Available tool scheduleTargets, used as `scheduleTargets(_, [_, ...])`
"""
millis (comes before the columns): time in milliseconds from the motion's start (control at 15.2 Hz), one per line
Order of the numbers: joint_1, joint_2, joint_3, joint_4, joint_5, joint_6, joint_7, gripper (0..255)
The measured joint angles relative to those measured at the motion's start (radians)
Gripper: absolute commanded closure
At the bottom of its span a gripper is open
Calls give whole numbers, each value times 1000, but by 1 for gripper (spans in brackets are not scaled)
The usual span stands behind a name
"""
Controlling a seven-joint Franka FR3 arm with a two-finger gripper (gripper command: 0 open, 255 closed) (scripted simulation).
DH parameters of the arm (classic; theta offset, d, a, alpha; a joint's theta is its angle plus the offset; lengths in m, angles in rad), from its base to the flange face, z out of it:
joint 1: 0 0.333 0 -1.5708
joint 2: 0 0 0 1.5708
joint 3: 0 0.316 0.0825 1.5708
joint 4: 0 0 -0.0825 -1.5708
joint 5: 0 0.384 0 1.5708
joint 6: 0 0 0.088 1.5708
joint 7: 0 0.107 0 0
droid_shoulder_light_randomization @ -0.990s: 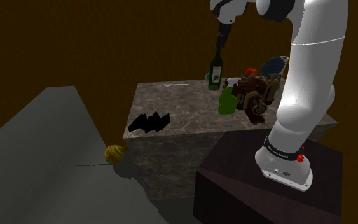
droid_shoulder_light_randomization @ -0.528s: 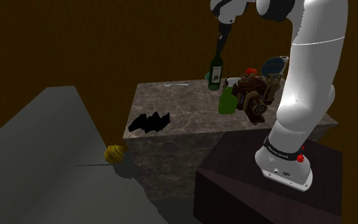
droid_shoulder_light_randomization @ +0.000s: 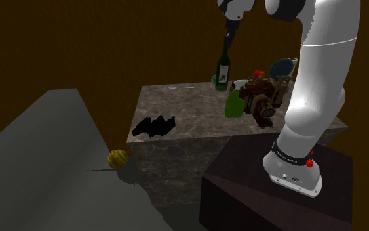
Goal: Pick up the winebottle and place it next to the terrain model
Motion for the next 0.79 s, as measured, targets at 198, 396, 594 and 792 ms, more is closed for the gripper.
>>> scheduleTargets(198, [-2, -3, -2, 34, -4, -37, 5, 255])
scheduleTargets(396, [-3, -7, -4, 69, -9, -74, 11, 255])
scheduleTargets(594, [-7, -11, -7, 107, -13, -115, 14, 255])
scheduleTargets(792, [-10, -6, -7, 153, -12, -156, 21, 255])
